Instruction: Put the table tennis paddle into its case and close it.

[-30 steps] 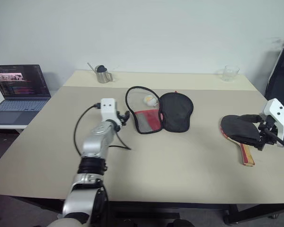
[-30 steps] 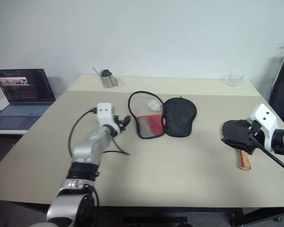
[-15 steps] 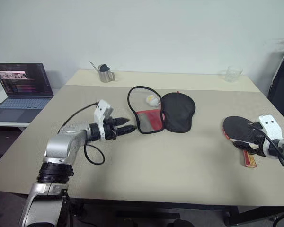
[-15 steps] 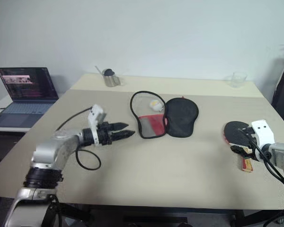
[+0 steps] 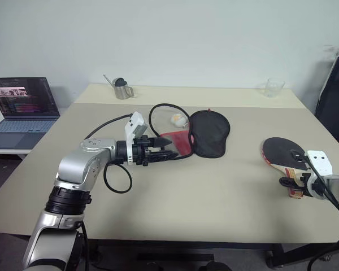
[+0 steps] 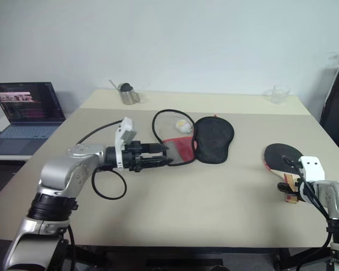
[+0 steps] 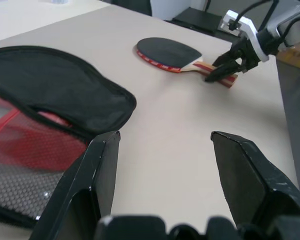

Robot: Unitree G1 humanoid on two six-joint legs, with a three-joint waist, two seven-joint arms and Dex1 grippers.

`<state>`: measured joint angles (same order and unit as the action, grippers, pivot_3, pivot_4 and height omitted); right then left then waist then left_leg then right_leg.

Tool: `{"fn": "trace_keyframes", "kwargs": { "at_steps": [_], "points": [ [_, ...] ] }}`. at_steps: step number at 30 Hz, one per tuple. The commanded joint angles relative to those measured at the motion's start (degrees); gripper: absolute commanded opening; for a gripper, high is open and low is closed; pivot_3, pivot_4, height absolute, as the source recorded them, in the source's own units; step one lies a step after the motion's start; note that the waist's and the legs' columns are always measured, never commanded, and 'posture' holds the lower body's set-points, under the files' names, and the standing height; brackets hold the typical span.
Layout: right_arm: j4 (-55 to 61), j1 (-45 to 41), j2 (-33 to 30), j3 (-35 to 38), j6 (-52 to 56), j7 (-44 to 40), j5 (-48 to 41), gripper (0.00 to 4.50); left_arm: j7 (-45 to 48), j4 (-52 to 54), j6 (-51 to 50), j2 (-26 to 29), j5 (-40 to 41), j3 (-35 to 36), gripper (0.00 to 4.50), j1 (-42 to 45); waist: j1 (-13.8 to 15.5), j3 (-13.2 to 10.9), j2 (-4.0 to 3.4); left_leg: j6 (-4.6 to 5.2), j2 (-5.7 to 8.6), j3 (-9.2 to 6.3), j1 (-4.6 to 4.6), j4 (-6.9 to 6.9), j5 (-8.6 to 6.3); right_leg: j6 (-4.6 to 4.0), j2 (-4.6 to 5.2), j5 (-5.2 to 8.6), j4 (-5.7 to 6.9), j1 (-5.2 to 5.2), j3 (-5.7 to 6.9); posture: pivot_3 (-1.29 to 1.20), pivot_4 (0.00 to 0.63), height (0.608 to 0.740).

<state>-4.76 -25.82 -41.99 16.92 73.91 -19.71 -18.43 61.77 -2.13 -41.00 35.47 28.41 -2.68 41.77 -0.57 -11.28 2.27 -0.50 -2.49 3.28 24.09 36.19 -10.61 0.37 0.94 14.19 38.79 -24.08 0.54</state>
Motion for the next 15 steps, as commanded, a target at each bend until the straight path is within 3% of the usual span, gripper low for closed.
{"fn": "trace_keyframes", "kwargs": {
  "at_steps": [1,4,15],
  "points": [
    [-3.0,-0.8,0.7,0.8,-0.8,0.9,0.8,4.50,-0.3,0.2,1.4,-0.3,-0.2,0.6,3.14,2.0,0.0,0.0,0.08,0.00,0.00,0.00,-0.01,0.00,0.00,0.00,-0.01,0.00,0.00,0.01,0.00,0.00,0.150,0.740],
    [-4.7,-1.6,1.5,0.7,-2.4,1.5,1.2,4.50,-0.6,0.0,1.5,-0.7,-0.3,0.8,3.14,2.4,0.0,0.2,0.30,0.01,-0.01,0.00,-0.06,0.01,0.00,0.01,0.00,-0.01,0.00,0.04,-0.01,0.00,0.150,0.740],
    [-3.7,-4.6,3.1,0.2,-2.9,2.8,1.8,1.07,-1.8,0.3,2.0,-1.1,-0.4,1.2,3.18,1.7,-1.1,0.3,0.42,0.03,-0.06,0.00,-0.05,-0.03,0.02,0.00,0.03,-0.04,-0.02,0.02,-0.04,0.00,0.150,0.740]
  ]
}}
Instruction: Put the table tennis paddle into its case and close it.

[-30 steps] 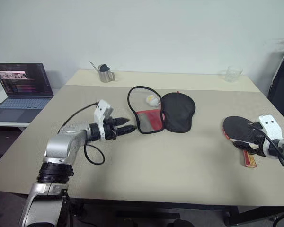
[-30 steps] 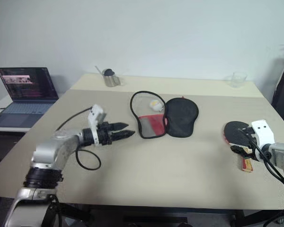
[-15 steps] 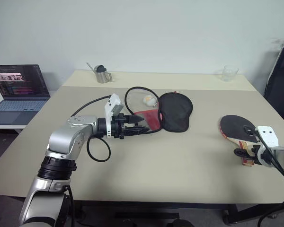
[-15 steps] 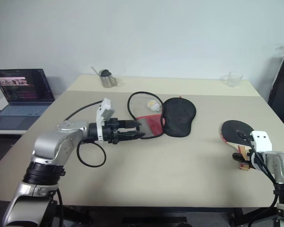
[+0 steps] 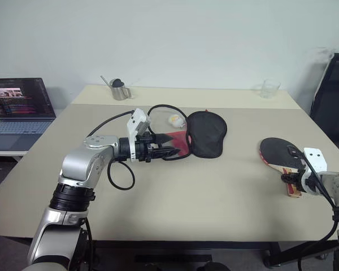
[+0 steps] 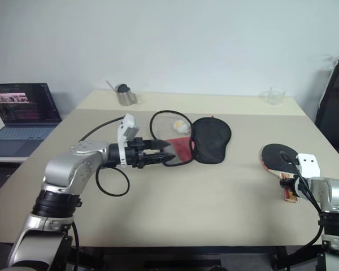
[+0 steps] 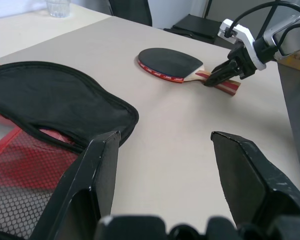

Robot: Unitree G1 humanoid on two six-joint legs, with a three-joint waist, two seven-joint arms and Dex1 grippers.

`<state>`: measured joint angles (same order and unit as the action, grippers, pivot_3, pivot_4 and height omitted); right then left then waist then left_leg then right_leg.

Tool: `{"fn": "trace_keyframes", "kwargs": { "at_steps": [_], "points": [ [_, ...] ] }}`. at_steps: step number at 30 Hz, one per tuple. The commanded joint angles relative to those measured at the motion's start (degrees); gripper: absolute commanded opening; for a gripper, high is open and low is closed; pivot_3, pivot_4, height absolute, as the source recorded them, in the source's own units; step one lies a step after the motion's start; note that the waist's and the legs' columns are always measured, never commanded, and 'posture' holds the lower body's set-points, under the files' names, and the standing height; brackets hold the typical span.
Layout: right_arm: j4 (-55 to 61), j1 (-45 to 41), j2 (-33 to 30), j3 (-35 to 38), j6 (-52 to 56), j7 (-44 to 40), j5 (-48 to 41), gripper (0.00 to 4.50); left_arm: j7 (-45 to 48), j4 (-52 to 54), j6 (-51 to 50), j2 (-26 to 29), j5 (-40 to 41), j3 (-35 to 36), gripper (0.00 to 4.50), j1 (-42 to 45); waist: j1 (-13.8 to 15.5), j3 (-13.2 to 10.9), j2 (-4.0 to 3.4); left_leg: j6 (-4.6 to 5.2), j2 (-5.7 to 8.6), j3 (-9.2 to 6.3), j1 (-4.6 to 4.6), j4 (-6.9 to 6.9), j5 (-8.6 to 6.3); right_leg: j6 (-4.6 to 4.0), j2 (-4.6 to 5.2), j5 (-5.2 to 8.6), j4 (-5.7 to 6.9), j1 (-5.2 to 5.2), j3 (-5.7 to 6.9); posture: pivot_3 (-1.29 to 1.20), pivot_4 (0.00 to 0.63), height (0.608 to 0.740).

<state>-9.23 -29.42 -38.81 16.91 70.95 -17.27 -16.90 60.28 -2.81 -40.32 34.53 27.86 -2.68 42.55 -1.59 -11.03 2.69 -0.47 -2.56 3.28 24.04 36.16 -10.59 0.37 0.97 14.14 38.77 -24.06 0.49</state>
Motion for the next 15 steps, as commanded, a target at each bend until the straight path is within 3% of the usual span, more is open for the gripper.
{"fn": "trace_keyframes", "kwargs": {
  "at_steps": [1,10,15],
  "points": [
    [0.9,-1.6,0.1,0.4,0.1,0.9,0.4,1.03,-0.4,1.0,1.3,-0.2,0.2,1.2,3.18,0.9,-0.1,0.0,0.00,0.00,0.00,0.00,0.00,-0.02,0.00,0.00,0.00,0.00,-0.01,0.00,-0.01,0.00,0.150,0.740],
    [5.8,-10.3,3.2,1.5,1.3,4.5,-0.4,1.03,-0.9,0.4,2.0,0.0,-0.2,1.1,3.18,0.9,-0.4,-0.1,-0.19,0.00,-0.02,0.08,0.01,-0.07,0.00,-0.01,0.01,0.00,0.03,-0.12,-0.07,0.00,0.150,0.740],
    [5.1,-19.9,9.3,0.9,0.3,8.8,0.2,1.03,-1.6,-0.2,2.4,0.5,-1.0,1.4,3.18,0.7,-0.4,-0.1,-0.21,0.00,-0.07,0.04,0.12,-0.15,0.00,-0.07,-0.01,0.04,0.00,-0.23,-0.04,0.00,0.150,0.740]
  ]
}}
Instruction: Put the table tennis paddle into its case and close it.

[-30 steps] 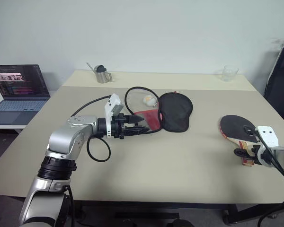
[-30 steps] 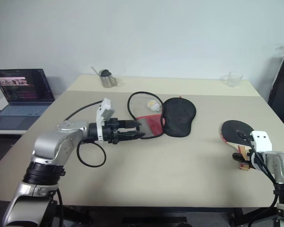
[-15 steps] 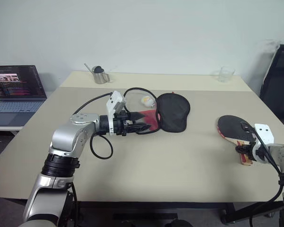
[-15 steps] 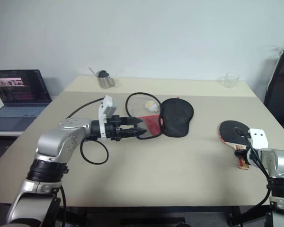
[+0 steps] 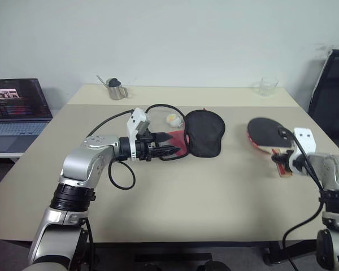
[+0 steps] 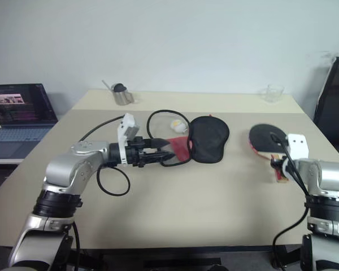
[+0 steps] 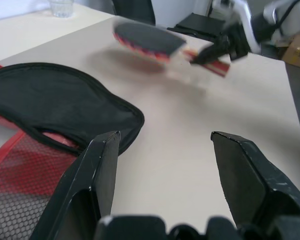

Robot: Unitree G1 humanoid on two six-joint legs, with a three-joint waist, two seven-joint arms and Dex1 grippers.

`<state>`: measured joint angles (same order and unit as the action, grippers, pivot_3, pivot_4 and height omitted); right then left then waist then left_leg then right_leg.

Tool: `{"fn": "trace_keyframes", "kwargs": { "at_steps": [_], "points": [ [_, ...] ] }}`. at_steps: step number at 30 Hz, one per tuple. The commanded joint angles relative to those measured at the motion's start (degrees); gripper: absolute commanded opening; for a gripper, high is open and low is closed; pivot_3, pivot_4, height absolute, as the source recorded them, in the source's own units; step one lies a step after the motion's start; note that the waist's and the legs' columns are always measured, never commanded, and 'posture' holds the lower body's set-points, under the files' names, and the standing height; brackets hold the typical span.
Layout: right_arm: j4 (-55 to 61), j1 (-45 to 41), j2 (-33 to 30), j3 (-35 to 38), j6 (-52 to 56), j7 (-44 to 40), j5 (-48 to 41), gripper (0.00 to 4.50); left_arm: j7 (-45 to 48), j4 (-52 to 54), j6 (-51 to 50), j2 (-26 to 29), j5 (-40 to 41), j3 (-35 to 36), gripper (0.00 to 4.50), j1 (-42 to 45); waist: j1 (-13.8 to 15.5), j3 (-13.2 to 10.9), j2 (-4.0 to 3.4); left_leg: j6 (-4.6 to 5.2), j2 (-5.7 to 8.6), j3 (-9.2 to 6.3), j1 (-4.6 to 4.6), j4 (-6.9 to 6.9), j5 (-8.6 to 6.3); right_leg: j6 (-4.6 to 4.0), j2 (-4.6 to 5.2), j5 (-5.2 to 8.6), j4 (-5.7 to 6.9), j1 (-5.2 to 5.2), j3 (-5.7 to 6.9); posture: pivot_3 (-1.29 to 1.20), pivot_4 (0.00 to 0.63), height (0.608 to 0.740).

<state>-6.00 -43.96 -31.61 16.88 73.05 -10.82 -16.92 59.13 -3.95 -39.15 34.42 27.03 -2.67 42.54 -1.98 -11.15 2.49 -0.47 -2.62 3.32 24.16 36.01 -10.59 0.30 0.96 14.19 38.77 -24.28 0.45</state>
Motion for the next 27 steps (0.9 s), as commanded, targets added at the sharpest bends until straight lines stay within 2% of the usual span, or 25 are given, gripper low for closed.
{"fn": "trace_keyframes", "kwargs": {
  "at_steps": [1,5,13,18,27],
  "points": [
    [0.9,-7.0,3.6,0.9,-2.3,3.3,0.3,1.03,-0.4,1.1,1.1,0.6,-0.2,1.4,3.18,0.5,0.0,0.0,0.00,0.00,0.00,-0.02,0.06,0.00,0.00,0.00,0.00,0.00,-0.01,-0.03,0.02,0.00,0.150,0.740],
    [-5.7,-13.8,10.3,-0.3,-7.2,7.2,1.7,1.03,-0.7,2.4,0.7,0.8,0.0,1.7,3.18,-0.4,0.0,0.0,-0.01,0.00,-0.01,-0.02,0.17,0.00,0.00,0.00,0.01,0.00,-0.02,-0.12,0.03,0.00,0.150,0.740],
    [-34.6,-25.1,22.6,0.2,-30.3,13.8,3.8,1.03,-3.0,7.1,-1.6,1.6,1.2,3.0,3.18,-3.6,0.0,0.0,-0.02,0.01,0.00,-0.03,0.32,-0.01,0.00,-0.02,0.06,-0.01,-0.09,-0.22,0.07,0.00,0.150,0.740],
    [-46.8,-29.6,25.1,0.0,-38.4,13.4,3.9,1.03,-4.8,9.8,-3.3,2.3,2.0,4.6,3.18,-5.5,0.1,0.0,-0.03,0.01,0.02,-0.04,0.70,0.02,0.00,-0.26,0.08,-0.16,-0.04,-0.61,0.07,0.00,0.150,0.740],
    [-55.8,-32.3,27.1,1.1,-43.6,13.5,3.0,1.03,-7.7,15.4,-6.4,3.3,3.9,6.6,3.18,-9.4,0.1,0.0,-0.04,0.00,0.00,-0.04,0.73,0.00,0.00,-0.29,0.08,-0.17,0.08,-0.74,0.06,0.00,0.150,0.740]
  ]
}}
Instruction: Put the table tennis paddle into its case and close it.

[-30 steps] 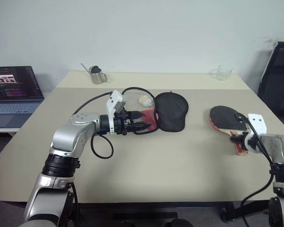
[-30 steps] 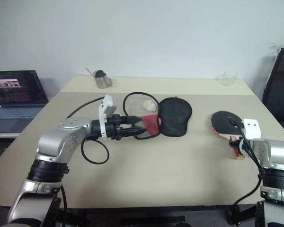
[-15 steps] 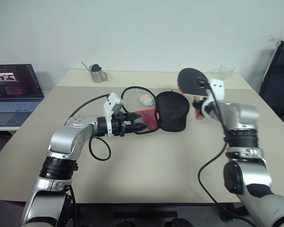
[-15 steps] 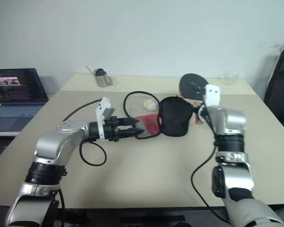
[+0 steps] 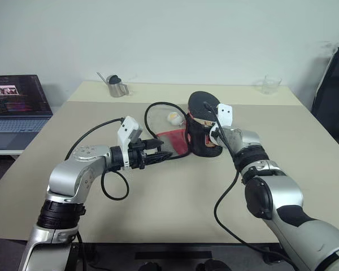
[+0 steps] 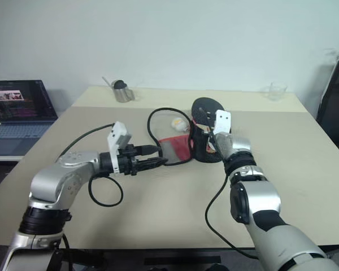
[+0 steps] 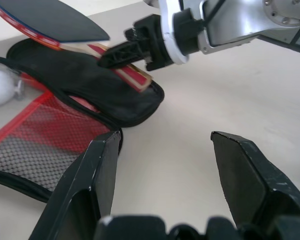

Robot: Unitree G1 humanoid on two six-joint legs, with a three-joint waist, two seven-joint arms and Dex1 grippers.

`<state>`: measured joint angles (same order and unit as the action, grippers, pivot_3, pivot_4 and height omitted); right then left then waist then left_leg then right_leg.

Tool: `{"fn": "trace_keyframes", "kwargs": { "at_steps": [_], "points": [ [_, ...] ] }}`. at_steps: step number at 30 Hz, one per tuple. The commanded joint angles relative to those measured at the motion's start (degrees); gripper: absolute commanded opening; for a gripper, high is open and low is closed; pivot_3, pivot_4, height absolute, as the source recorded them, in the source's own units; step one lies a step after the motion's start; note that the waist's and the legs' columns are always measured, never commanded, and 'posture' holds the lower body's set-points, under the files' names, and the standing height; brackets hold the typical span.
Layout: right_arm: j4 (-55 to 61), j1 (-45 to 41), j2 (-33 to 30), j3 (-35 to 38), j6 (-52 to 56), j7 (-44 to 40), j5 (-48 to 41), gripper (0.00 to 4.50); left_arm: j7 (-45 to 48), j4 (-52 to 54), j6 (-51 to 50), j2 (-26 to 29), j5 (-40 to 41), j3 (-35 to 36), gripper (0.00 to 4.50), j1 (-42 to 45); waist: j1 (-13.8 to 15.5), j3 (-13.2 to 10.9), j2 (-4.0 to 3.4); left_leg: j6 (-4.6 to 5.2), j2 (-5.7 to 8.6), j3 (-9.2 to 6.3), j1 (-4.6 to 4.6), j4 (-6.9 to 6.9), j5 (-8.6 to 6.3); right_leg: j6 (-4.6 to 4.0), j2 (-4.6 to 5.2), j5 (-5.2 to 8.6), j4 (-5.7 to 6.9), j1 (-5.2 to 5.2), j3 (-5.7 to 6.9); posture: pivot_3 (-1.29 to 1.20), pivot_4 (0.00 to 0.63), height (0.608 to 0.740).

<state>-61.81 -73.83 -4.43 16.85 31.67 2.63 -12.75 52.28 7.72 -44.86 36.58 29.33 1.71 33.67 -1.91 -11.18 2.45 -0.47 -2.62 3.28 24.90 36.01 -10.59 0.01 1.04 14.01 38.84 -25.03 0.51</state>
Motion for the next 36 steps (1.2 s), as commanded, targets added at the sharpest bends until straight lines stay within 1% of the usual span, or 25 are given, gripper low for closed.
{"fn": "trace_keyframes", "kwargs": {
  "at_steps": [1,12,20,27,36],
  "points": [
    [-0.3,-2.4,0.0,1.3,-2.3,0.2,-1.4,1.03,-1.1,4.3,-1.0,1.3,1.7,2.4,3.18,-0.9,0.0,0.0,0.00,0.00,0.00,0.00,0.00,0.01,0.00,0.00,0.00,0.00,0.01,0.00,-0.01,0.00,0.150,0.740],
    [-1.9,-2.0,0.3,0.6,-2.6,1.0,-0.9,1.03,-2.6,6.2,-2.2,2.5,2.8,3.1,3.18,-2.4,0.0,0.0,-0.01,0.00,0.00,0.01,-0.01,0.02,0.00,-0.01,0.00,-0.01,0.01,0.00,-0.01,0.00,0.150,0.740],
    [-2.4,-1.4,0.1,0.5,-2.1,2.7,-0.4,1.03,-2.9,5.9,-2.0,2.6,3.1,2.5,3.18,-2.1,0.0,0.0,-0.01,0.00,0.00,0.01,-0.01,0.02,0.00,-0.01,0.00,-0.01,0.01,0.00,-0.01,0.00,0.150,0.740],
    [-2.9,-0.7,0.2,-0.6,-0.8,2.3,0.8,1.03,-2.8,5.4,-1.7,2.7,2.6,2.1,3.18,-1.8,0.0,0.0,-0.01,0.00,0.00,0.01,-0.01,0.02,0.00,-0.01,0.00,-0.01,0.02,0.00,-0.01,0.00,0.150,0.740],
    [-3.7,0.3,0.0,0.0,-1.6,4.4,0.7,1.03,-2.7,5.8,-2.0,2.6,3.4,2.7,3.18,-1.4,0.0,0.0,-0.01,0.00,0.00,0.01,-0.01,0.02,0.00,-0.01,0.00,-0.01,0.02,0.00,-0.01,0.00,0.150,0.740]
  ]
}}
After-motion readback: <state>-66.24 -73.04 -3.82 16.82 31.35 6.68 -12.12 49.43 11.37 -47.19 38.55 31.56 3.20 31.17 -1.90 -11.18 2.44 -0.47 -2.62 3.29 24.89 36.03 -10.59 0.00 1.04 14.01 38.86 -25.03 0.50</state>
